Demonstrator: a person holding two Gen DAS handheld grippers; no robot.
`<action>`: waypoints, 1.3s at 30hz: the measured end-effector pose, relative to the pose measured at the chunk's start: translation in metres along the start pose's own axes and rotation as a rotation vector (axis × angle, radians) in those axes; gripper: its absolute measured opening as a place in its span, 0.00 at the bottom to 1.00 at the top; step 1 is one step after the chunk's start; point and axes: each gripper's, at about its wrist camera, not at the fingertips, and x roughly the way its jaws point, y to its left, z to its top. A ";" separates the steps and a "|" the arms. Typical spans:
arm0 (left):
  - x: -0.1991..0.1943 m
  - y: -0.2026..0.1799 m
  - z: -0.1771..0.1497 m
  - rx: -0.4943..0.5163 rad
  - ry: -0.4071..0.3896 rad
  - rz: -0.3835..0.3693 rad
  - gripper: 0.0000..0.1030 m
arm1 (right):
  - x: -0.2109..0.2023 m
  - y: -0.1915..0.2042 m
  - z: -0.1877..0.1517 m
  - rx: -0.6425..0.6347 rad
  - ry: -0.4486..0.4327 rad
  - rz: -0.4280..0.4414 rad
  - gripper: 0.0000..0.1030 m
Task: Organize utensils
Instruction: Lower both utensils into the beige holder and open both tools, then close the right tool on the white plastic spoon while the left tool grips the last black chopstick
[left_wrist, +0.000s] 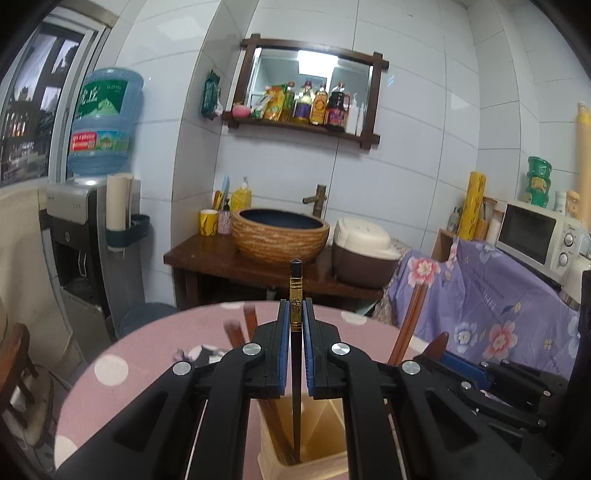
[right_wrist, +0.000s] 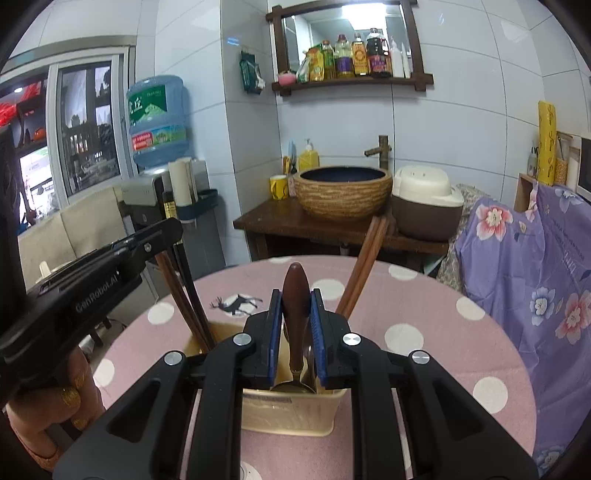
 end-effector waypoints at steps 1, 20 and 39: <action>0.003 0.001 -0.006 -0.001 0.019 -0.003 0.08 | 0.002 0.000 -0.004 0.001 0.006 -0.001 0.16; -0.038 0.013 -0.031 -0.006 0.049 -0.011 0.43 | -0.039 -0.005 -0.030 0.003 -0.100 -0.060 0.46; -0.084 0.077 -0.150 -0.145 0.323 0.095 0.44 | 0.003 0.054 -0.194 -0.126 0.438 0.139 0.25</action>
